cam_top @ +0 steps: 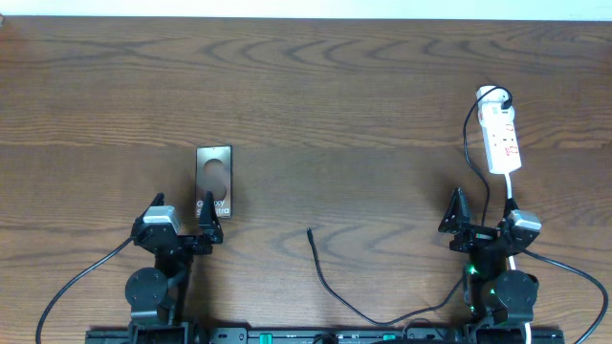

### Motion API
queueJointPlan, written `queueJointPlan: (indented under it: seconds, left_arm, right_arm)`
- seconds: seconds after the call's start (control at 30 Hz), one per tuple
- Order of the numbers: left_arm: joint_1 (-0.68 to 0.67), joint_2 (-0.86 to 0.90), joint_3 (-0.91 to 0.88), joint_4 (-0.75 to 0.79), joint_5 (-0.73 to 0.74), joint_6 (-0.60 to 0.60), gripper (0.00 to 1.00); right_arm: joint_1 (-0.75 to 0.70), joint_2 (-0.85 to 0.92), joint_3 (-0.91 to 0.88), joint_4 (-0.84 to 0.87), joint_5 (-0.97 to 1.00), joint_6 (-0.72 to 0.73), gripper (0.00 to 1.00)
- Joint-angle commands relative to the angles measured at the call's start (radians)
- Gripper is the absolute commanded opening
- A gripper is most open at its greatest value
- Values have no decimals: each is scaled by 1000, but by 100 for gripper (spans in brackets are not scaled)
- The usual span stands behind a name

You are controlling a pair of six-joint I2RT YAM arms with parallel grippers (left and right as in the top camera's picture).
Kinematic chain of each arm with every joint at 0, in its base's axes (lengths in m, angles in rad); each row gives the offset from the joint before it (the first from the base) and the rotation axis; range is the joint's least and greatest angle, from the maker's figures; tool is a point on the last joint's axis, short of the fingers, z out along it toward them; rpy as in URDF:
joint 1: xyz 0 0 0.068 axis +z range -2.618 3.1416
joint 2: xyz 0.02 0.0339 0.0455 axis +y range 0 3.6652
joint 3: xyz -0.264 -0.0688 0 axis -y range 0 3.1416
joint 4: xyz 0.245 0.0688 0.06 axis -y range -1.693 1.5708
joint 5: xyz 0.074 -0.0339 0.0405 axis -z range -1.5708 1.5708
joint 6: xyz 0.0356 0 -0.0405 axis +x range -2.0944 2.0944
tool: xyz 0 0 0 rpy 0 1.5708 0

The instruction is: Plug charger to phone and switch on socket

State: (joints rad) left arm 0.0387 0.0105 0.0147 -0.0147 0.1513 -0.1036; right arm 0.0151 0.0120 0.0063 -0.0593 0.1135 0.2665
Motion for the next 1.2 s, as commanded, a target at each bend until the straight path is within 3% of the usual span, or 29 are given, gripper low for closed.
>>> queueJointPlan:
  seconds: [0.0,0.67,0.8,1.17]
  left_arm:
    - [5,-6,-11,-44,21,6,91]
    - [5,-6,-11,-43,20,6,91]
    - [5,-6,-11,-7,-64,24,90]
    - [5,-6,-11,-11,-79,25,91]
  right_arm:
    - [-7,-6,-1,-4,14,-13,99]
    - [-7,-6,-1,-4,14,-13,99]
    - [-7,-6,-1,-4,14,-13,99]
    - [-7,-6,-1,-4,14,-13,99]
